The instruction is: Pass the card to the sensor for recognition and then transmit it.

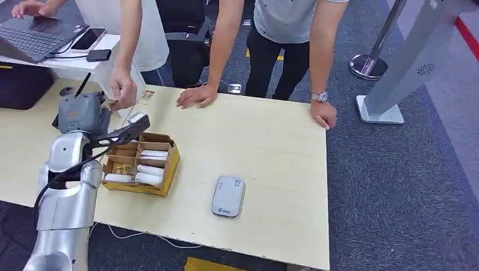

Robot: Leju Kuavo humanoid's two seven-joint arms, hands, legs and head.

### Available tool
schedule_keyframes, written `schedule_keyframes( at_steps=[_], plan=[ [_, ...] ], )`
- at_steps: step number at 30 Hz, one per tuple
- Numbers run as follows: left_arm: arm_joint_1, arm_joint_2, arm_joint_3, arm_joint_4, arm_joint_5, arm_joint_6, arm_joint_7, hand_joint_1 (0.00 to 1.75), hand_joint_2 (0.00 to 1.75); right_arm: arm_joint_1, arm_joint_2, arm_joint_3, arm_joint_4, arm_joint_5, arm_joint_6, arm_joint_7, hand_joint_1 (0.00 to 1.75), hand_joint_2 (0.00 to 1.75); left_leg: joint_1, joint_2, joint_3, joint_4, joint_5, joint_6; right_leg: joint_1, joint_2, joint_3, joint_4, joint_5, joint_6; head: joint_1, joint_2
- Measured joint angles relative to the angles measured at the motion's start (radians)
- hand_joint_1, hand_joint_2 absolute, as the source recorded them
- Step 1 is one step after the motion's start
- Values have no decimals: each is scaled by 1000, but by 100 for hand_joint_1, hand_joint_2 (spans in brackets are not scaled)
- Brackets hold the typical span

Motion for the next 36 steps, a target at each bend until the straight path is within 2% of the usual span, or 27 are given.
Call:
schedule_keyframes(
  at_steps=[6,7,8,9,15,28,29,36],
  plan=[
    [-5,-62,0,-1,0,-15,-61,175,175,0,0,-3,1,0,0,-2,0,0,0,0,0,0,0,0,0,0,0,0,0,0,0,0],
    [-5,-74,0,-2,2,-16,-68,157,175,0,0,-3,1,-2,0,-2,0,0,0,0,0,0,0,0,0,0,0,0,0,0,0,0],
    [-5,-84,0,-4,2,-18,-73,12,175,0,0,-3,1,-3,0,-2,0,0,0,0,0,0,0,0,0,0,0,0,0,0,0,0],
    [-5,-95,0,-8,4,-18,-80,0,0,0,0,-4,1,-3,0,-3,0,0,0,0,0,0,0,0,0,0,0,0,0,0,0,0],
    [-5,-137,0,-34,2,-5,-93,0,0,0,0,-4,2,-3,0,-2,0,0,0,0,0,0,0,0,0,0,0,0,0,0,0,0],
    [-4,-172,2,-58,23,8,-124,0,0,0,0,-4,4,3,0,0,0,0,0,0,0,0,0,0,0,0,0,0,0,0,0,0],
    [-4,-173,2,-60,26,11,-126,0,175,0,0,-5,4,3,0,-1,0,0,0,0,0,0,0,0,0,0,0,0,0,0,0,0],
    [53,-207,-6,-115,76,18,-176,0,175,0,0,-15,4,-6,-3,-1,0,0,0,0,0,0,0,0,0,0,0,0,0,0,0,0]
  ],
)
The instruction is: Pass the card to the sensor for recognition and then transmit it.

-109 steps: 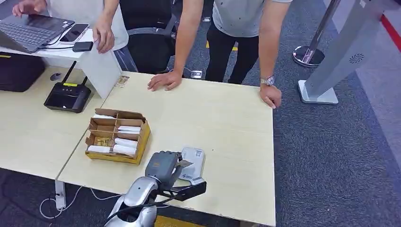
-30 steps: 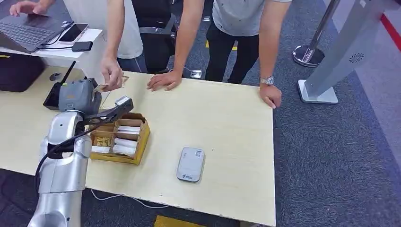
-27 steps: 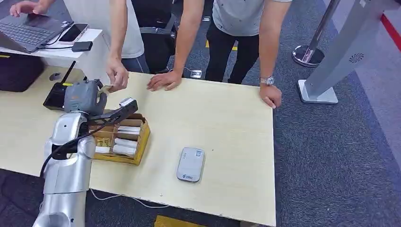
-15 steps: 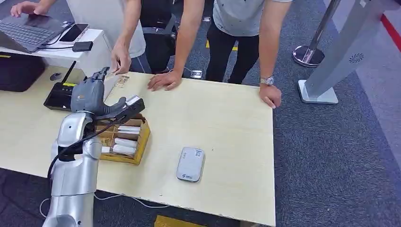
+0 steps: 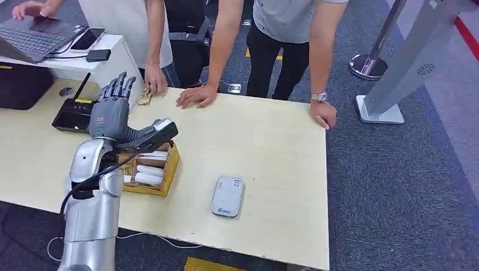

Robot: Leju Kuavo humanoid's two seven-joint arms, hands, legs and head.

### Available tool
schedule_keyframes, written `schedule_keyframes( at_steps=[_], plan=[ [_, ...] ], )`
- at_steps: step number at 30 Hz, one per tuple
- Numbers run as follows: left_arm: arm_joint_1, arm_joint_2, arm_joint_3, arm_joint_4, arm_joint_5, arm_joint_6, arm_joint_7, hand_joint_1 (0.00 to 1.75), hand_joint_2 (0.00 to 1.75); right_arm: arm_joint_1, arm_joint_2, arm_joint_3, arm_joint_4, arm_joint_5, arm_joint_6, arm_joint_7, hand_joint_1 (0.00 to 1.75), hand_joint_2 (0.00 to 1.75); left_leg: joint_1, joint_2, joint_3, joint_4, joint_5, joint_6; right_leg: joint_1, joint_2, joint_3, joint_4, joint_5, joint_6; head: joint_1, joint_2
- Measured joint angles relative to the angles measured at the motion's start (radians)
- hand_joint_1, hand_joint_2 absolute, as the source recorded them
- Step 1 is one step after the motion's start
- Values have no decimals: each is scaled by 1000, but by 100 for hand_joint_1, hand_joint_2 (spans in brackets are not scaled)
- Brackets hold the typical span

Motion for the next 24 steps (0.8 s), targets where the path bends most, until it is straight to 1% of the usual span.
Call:
schedule_keyframes(
  at_steps=[2,6,9,13,18,21,24],
  plan=[
    [41,-10,-27,-28,16,-3,-4,0,175,0,0,-6,0,-7,0,0,0,0,0,0,0,0,0,0,0,0,0,0,0,0,0,0],
    [97,-19,-74,-59,24,1,14,0,175,0,0,-14,0,-10,-1,1,0,0,0,0,0,0,0,0,0,0,0,0,0,0,0,0],
    [127,-20,-101,-78,32,1,14,0,175,0,0,-16,0,-17,-3,2,0,0,0,0,0,0,0,0,0,0,0,0,0,0,0,0],
    [203,-20,-165,-102,30,9,21,0,175,1,0,-24,0,-26,-8,6,0,0,0,0,0,0,0,0,0,0,0,0,0,0,0,0],
    [284,-9,-237,-128,29,-4,52,0,175,1,0,-34,0,-36,-14,13,0,0,0,0,0,0,0,0,0,0,0,0,0,0,0,0],
    [314,2,-263,-136,34,-21,55,0,175,1,0,-39,0,-41,-16,15,0,0,0,0,0,0,0,0,0,0,0,0,0,0,0,0],
    [332,14,-280,-142,34,-32,72,0,175,1,0,-40,0,-42,-17,16,0,0,0,0,0,0,0,0,0,0,0,0,0,0,0,0]
  ],
)
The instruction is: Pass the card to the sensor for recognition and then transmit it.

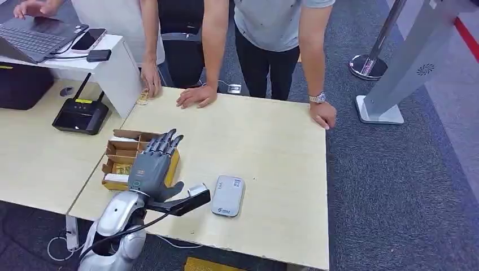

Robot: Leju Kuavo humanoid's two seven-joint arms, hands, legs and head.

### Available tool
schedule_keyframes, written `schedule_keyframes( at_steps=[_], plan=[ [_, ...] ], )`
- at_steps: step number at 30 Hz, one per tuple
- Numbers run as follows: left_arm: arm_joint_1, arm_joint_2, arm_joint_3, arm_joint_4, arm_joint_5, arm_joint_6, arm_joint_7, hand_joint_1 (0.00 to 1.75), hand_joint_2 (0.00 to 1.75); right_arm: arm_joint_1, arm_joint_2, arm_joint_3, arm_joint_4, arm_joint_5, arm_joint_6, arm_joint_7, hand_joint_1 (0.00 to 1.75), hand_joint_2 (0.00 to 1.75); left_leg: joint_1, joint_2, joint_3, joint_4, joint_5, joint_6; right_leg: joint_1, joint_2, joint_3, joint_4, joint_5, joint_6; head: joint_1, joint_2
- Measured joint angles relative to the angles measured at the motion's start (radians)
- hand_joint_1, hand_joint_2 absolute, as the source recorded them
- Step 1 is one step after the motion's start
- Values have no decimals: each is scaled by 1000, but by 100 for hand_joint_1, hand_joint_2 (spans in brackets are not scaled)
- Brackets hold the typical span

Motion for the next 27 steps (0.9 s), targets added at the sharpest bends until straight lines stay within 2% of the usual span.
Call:
schedule_keyframes(
  at_steps=[6,15,22,27],
  plan=[
    [25,16,-15,-5,-1,-10,7,0,175,0,0,-3,0,-2,-1,3,0,0,0,0,0,0,0,0,0,0,0,0,0,0,0,0],
    [76,54,-23,-16,-98,-70,102,0,175,1,0,-7,0,-5,-4,8,0,0,0,0,0,0,0,0,0,0,0,0,0,0,0,0],
    [85,90,-22,-16,-110,-121,171,0,175,1,-1,-7,0,-3,-2,7,0,0,0,0,0,0,0,0,0,0,0,0,0,0,0,0],
    [77,101,8,-15,-110,-140,181,0,175,1,-2,-7,0,1,-2,6,0,0,0,0,0,0,0,0,0,0,0,0,0,0,0,0]
  ],
)
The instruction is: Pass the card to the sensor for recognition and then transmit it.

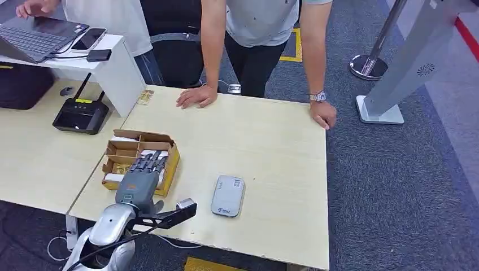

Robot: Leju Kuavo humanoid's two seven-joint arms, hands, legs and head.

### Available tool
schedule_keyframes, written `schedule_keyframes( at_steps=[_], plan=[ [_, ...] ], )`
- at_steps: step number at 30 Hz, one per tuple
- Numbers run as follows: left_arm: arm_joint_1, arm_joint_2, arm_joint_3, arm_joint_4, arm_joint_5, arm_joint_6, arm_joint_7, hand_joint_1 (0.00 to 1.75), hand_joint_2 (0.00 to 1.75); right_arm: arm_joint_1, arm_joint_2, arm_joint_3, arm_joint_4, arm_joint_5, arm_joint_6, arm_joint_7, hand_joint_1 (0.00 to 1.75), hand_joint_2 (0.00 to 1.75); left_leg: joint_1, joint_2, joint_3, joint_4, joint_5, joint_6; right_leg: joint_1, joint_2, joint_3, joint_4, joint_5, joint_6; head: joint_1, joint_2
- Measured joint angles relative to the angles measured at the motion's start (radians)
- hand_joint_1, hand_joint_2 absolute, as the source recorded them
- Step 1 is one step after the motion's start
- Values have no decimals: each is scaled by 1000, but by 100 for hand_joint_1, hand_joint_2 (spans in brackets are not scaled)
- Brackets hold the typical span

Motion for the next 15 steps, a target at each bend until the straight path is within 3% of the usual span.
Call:
schedule_keyframes(
  at_steps=[6,15],
  plan=[
    [-17,18,29,6,0,-16,40,0,175,0,0,0,0,6,2,0,0,0,0,0,0,0,0,0,0,0,0,0,0,0,0,0],
    [-25,27,32,10,0,-17,55,0,175,-1,-1,1,0,7,2,-1,0,0,0,0,0,0,0,0,0,0,0,0,0,0,0,0]
  ],
)
